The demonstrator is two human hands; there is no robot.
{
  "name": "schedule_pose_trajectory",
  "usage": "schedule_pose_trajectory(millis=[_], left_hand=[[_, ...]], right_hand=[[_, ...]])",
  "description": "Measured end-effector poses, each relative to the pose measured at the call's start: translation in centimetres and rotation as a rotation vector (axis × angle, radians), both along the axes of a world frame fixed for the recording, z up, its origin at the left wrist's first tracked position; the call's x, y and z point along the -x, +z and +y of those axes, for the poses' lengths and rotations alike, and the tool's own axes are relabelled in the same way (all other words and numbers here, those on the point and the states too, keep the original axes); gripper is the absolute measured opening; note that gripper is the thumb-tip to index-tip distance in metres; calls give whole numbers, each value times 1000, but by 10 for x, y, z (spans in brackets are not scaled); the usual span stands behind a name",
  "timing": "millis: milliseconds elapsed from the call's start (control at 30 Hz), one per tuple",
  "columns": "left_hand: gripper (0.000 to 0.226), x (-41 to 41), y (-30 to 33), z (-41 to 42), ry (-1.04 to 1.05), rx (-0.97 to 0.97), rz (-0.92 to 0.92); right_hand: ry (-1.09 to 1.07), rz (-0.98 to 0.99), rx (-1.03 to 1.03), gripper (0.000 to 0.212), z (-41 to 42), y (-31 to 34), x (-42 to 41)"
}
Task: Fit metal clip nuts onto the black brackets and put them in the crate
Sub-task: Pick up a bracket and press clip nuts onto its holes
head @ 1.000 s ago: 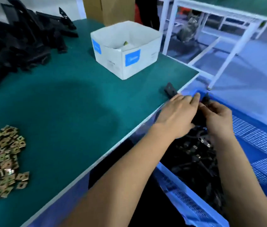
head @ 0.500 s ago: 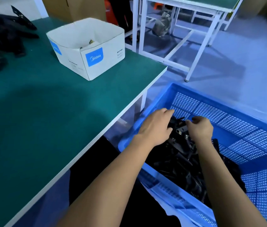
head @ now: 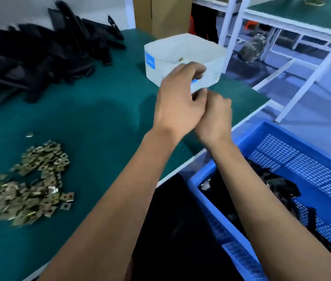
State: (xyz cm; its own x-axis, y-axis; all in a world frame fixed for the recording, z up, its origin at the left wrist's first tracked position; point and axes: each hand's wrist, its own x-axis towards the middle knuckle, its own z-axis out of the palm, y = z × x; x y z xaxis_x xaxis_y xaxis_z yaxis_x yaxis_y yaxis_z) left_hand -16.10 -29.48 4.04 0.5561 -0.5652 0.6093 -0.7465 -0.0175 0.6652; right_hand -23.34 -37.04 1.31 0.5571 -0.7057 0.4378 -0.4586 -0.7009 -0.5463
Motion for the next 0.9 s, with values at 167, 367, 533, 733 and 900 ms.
schedule_pose_trajectory(millis=[167,367,533,733,900], left_hand=[[27,-86,-5,109,293,-25,24],[15,-155,-38,242,659,-38,173],[8,-179,-56,292,842,38,270],[5,-188,-56,291,851,189,371],[6,-197,-58,290,814,248,480]], right_hand=[[347,12,-37,10,79,6,-96],[605,241,-16,48,152,-3,-194],[713,453,-107,73,199,-10,-260],[508,480,-286,68,227,-14,-311],[350,206,-705,17,229,-15,-324]])
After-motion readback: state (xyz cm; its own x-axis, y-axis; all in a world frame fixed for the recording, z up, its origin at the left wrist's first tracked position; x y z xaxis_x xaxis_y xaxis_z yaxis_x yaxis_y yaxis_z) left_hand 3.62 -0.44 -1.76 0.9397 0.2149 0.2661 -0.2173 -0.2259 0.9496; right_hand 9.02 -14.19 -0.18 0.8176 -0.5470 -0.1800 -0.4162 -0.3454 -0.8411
